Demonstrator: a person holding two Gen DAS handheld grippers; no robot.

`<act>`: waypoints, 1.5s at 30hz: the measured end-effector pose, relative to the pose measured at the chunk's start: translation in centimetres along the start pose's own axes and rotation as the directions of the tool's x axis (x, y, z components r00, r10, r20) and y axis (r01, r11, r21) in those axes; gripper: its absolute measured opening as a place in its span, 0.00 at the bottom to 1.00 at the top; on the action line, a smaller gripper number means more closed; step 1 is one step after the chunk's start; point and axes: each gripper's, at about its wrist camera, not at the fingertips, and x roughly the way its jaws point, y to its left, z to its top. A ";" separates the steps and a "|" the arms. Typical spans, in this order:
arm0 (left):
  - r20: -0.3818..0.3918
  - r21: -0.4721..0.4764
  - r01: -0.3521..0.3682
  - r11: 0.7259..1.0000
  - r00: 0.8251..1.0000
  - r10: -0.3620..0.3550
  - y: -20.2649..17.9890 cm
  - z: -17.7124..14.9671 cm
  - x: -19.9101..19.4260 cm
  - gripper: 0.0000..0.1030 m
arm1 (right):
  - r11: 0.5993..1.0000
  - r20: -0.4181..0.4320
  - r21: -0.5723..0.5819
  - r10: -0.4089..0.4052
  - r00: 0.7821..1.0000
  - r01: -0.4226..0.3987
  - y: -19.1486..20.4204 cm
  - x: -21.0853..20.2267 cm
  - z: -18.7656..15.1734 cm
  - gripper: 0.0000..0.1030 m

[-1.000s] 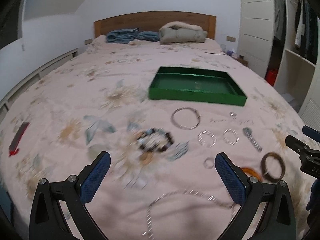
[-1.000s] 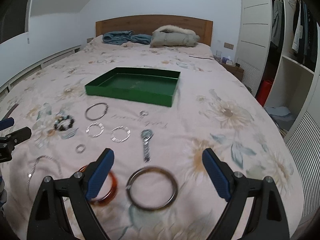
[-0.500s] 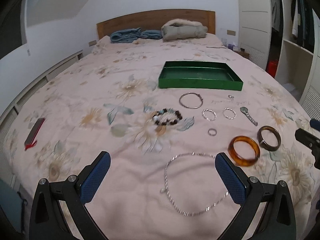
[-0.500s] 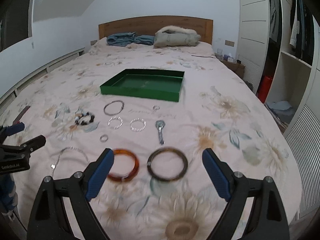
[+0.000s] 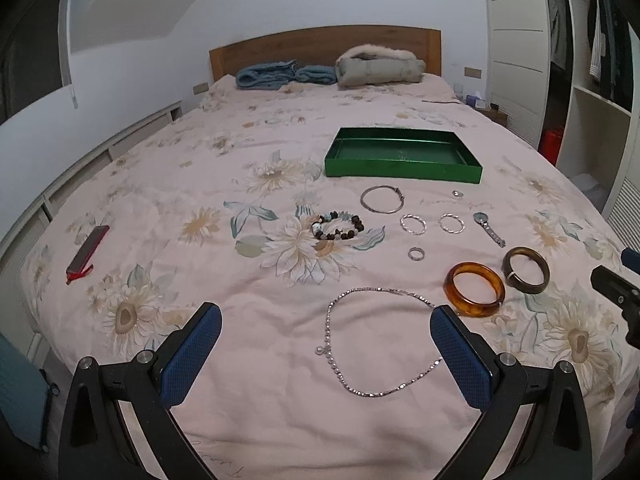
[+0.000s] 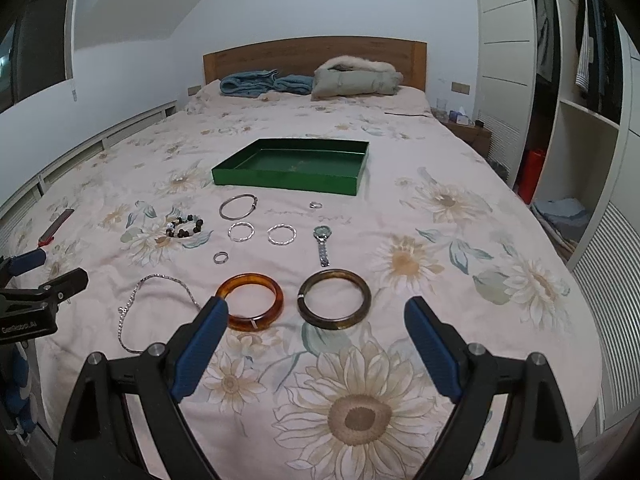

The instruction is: Organize jewelry

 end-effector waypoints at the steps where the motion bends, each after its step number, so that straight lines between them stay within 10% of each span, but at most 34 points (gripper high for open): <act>1: 0.003 0.000 -0.004 1.000 1.000 0.004 -0.1 0.0 -0.2 1.00 | 1.000 -0.001 0.002 -0.001 1.000 0.001 -0.1 -0.1 -0.1 0.87; 29: 0.054 0.085 0.015 0.996 0.998 -0.020 -2.0 -1.5 -6.9 0.99 | 1.000 0.094 0.019 0.012 0.995 -0.014 -0.1 -7.7 -2.0 0.87; 40: -0.049 0.053 0.070 0.996 0.997 -0.067 -0.2 -1.9 -2.8 0.99 | 0.997 0.018 0.024 0.077 0.997 -0.077 1.3 -6.2 -2.9 0.86; 45: -0.154 0.053 0.131 0.990 0.981 -0.121 -0.5 -2.0 2.2 0.83 | 0.987 -0.063 0.060 0.156 0.986 -0.152 1.6 -2.3 -3.1 0.86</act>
